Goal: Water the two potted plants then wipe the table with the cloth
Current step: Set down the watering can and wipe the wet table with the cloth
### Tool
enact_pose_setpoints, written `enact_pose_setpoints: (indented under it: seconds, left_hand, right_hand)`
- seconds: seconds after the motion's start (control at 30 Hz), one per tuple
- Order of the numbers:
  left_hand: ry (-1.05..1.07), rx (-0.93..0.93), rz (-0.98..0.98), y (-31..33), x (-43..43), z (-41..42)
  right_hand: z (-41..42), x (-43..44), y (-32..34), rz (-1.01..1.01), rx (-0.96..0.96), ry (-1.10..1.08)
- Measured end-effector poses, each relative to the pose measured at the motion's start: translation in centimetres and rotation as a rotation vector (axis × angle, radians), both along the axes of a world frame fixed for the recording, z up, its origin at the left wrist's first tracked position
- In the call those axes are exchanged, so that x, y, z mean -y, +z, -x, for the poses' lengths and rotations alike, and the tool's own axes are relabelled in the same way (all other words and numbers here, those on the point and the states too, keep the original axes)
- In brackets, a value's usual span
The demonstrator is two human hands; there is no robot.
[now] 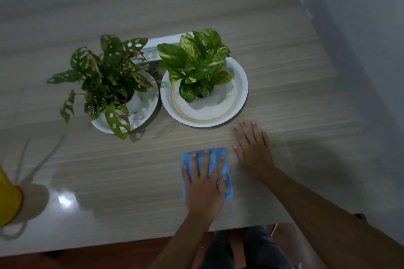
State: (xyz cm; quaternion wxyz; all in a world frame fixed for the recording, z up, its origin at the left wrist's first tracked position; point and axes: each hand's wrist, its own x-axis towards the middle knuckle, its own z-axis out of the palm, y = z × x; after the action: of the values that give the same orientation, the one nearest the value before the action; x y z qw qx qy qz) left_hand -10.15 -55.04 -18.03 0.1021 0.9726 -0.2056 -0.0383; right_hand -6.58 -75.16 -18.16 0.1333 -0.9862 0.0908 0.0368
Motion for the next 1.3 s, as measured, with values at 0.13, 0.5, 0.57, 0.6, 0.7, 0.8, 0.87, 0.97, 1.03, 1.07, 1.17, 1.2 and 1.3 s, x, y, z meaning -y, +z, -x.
enact_pose_setpoints:
  seconds: [0.13,0.5,0.57,0.6,0.7,0.8,0.87,0.97,1.03,1.07,1.17,1.2,1.3]
  left_hand:
    - [0.065,0.069,-0.055,-0.8,-2.8,-9.3]
    - [-0.028,0.063,-0.028,-0.8,-2.4,-5.4]
    - [0.091,0.066,-0.092,-0.8,-5.4,-9.0]
    - [0.204,0.084,-0.118,-0.7,-7.4,-9.9]
    - [0.412,0.13,-0.098,0.0,-10.8,-7.6]
    - [0.332,0.05,-0.075,0.4,-6.5,-1.5]
    - [0.173,0.03,-0.035,-0.1,-3.4,-1.4]
    - [0.136,0.037,-0.053,-0.4,-3.1,-8.4]
    - [0.278,0.039,-0.11,-0.5,-5.8,-12.1]
    - [0.332,0.039,-0.128,-0.4,-7.6,-12.6]
    - [0.364,0.069,-0.12,-0.1,-10.2,-8.2]
    - [0.347,0.07,-0.125,0.2,-9.6,-5.6]
    - [0.142,0.007,-0.072,0.3,-5.4,0.2]
  right_hand:
    - [0.3,-0.9,-0.5,0.062,-0.003,-0.003]
    - [0.1,-0.9,0.2,0.091,0.007,0.008]
    - [0.1,-1.0,0.3,0.089,0.002,0.018]
    - [0.1,-1.0,0.3,0.082,0.005,0.018]
    - [0.2,-1.1,0.5,0.066,0.021,0.001]
    - [0.2,-0.9,0.7,0.067,0.019,-0.001]
    - [0.2,-1.0,0.6,0.074,0.018,0.008]
    - [0.2,-0.8,0.4,0.071,0.038,0.004]
    - [0.2,-0.9,0.4,0.073,0.027,0.001]
    - [0.2,-0.9,0.3,0.074,0.024,0.001]
    - [0.3,-0.9,0.3,0.032,0.038,-0.011]
    - [0.3,-1.0,0.4,0.015,0.039,-0.018]
    - [0.4,-1.2,0.4,-0.027,0.045,-0.032]
